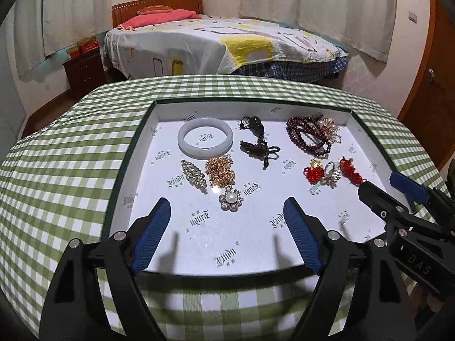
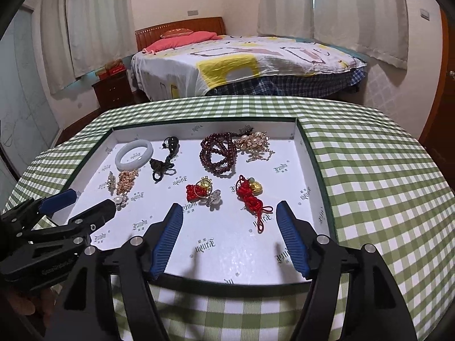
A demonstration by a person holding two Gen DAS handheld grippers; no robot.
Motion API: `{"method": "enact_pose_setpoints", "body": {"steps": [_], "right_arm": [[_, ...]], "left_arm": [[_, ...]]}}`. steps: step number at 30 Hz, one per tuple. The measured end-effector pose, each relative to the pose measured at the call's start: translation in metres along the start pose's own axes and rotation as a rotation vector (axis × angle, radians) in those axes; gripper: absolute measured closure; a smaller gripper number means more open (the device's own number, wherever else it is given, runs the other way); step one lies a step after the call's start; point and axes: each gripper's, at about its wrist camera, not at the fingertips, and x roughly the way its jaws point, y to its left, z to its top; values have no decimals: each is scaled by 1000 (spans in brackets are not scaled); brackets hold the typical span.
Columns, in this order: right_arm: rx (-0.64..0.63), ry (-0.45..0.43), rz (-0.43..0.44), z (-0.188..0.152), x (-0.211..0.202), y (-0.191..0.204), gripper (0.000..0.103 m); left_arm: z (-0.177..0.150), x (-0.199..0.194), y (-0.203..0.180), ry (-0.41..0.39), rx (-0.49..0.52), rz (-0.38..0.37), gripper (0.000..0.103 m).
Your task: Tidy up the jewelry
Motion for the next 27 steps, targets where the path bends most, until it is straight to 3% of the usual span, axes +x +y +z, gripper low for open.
{"method": "enact_pose_setpoints", "body": {"steps": [10,14,27], "right_arm": [[9,-70,-5,2,-63,6,37],[0,-112,-6,4,-95,10,31],[-54,-252,8,7,-192,26,31]], "left_arm": [[-3,-80,1,-107,-18,30,13],[-4,-119,5,-153,-37,48,11],[-13,-219,-1,-271,-37,59,9]]}}
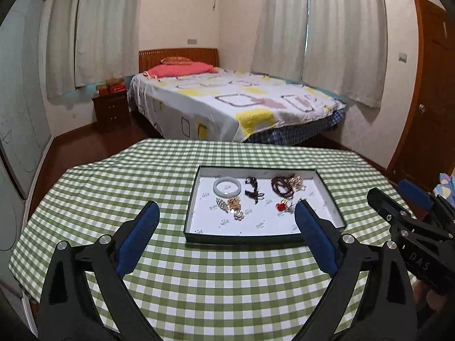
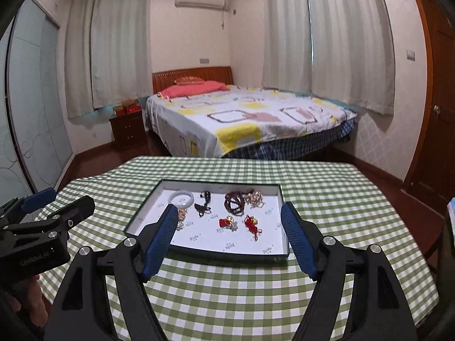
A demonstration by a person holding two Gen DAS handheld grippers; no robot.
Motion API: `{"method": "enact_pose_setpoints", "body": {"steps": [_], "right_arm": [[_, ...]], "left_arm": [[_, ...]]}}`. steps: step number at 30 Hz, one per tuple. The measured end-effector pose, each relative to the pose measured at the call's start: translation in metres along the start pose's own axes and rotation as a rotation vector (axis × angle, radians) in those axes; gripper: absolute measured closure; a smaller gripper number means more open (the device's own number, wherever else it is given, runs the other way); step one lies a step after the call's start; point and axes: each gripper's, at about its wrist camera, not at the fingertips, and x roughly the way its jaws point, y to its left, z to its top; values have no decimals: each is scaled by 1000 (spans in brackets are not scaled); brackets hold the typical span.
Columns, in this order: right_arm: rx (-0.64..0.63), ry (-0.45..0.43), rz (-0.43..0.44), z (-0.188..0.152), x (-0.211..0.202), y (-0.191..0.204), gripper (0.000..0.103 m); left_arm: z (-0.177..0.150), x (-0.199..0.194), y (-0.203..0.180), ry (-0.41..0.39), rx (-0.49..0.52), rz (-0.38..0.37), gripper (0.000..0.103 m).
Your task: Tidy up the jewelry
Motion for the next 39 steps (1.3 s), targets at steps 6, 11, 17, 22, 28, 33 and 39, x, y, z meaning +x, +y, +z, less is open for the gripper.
{"method": "enact_pose_setpoints", "body": {"steps": [6,11,17,22,28,33,39], "right_arm": [[-14,-36,2,2,-28,5,31],[-24,-59,-1,3,-42,8,31],[-32,-80,-1,4,-50,10,31],[-39,-86,-1,3,-53,13,31],[-43,-90,-1,3,-53,14,31],[-43,-91,-2,2,-53,15,31],[-43,-90,-1,2,-53,15,31]], "left_arm": [[2,-36,-2,-56,8,-8,9],[0,-52,-2,-80,7,-8,9],[-5,-59,0,-79,-2,-8,9],[-6,-63,3,-85,-13,-10,9],[-7,-66,6,-89,-20,-10,9],[-7,-66,6,-90,-21,-9,9],[-7,-66,6,-90,-21,-10,9]]}}
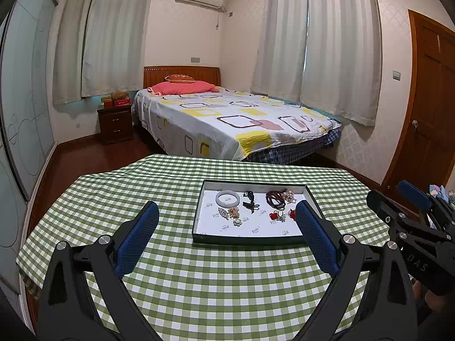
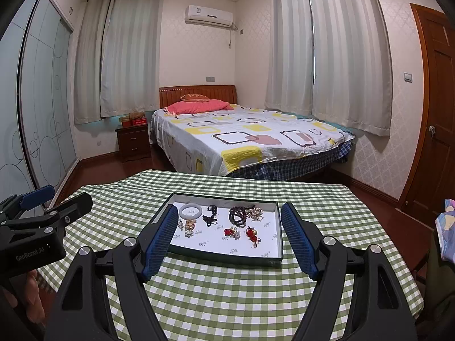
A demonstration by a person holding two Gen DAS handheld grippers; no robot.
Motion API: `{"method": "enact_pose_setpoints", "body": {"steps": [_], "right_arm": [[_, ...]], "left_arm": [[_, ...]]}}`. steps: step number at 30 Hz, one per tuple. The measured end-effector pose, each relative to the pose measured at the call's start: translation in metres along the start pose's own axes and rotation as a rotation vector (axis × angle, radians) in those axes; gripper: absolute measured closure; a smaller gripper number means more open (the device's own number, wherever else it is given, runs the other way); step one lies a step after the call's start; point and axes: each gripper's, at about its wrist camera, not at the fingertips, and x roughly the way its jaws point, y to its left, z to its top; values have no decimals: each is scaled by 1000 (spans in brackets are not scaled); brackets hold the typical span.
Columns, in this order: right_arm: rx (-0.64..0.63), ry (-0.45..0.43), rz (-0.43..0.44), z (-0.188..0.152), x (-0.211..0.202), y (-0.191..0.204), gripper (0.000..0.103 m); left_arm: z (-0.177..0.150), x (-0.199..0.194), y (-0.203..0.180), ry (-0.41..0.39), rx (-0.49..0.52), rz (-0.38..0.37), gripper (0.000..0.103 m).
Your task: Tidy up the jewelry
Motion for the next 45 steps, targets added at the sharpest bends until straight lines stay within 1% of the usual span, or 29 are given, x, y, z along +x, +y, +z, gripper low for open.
{"method": "enact_pose_setpoints", "body": {"steps": [8,18,19,20,29,45], "right_arm": [[1,-1,-1,0,0,0,31],[0,-2,-1,0,0,1,31],[-1,-2,-1,0,0,1,31],[0,-1,0,0,0,1,31],[0,-1,-1,0,0,2,31],[-2,0,-2,0,0,2,31]], "left_arm": [[0,0,6,-3,-9,4,9],[2,-2,3,-18,0,9,9],[2,-1,3,-17,2,12,9],[3,-1,3,-14,2,16,4],[4,-3,1,-31,13,30,4],[1,2,3,-8,-3,-5,4]]}}
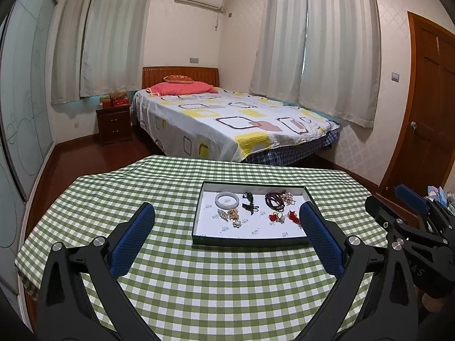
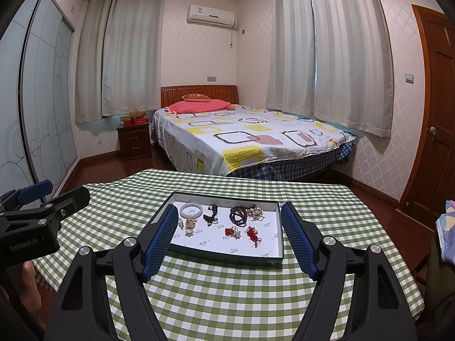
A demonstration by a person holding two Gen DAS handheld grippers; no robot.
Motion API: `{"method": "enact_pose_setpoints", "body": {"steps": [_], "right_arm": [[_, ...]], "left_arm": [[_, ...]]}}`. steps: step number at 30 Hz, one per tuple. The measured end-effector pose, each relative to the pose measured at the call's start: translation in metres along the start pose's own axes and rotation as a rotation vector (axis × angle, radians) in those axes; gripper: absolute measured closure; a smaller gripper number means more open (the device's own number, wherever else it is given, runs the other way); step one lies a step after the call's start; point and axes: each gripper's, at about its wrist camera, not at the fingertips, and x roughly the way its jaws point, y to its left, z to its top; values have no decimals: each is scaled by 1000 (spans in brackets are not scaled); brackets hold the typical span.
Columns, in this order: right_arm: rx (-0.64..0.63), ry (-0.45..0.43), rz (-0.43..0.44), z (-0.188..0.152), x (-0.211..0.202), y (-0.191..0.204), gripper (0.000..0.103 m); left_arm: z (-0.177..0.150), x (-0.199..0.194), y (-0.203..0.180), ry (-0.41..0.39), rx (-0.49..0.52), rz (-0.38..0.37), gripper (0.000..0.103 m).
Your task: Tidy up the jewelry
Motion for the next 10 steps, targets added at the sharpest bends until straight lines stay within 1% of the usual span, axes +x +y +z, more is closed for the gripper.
{"method": "enact_pose_setpoints", "body": {"steps": [2,4,6,8,10], "right_arm": [[2,4,1,-1,2,0,31],[5,11,3,-2,6,0,31],[9,20,4,-4,12,-2,31],[16,33,-4,-8,22,-7,26],[30,51,-8,-12,34,-16,25]], "left_arm": [[-1,2,1,-13,5,10,4],[-2,10,4,-17,9,51,4],[-5,24,10,14,10,62,4],[-8,40,17,47,2,73,4],[-14,67,30,103,-18,93,4]]}}
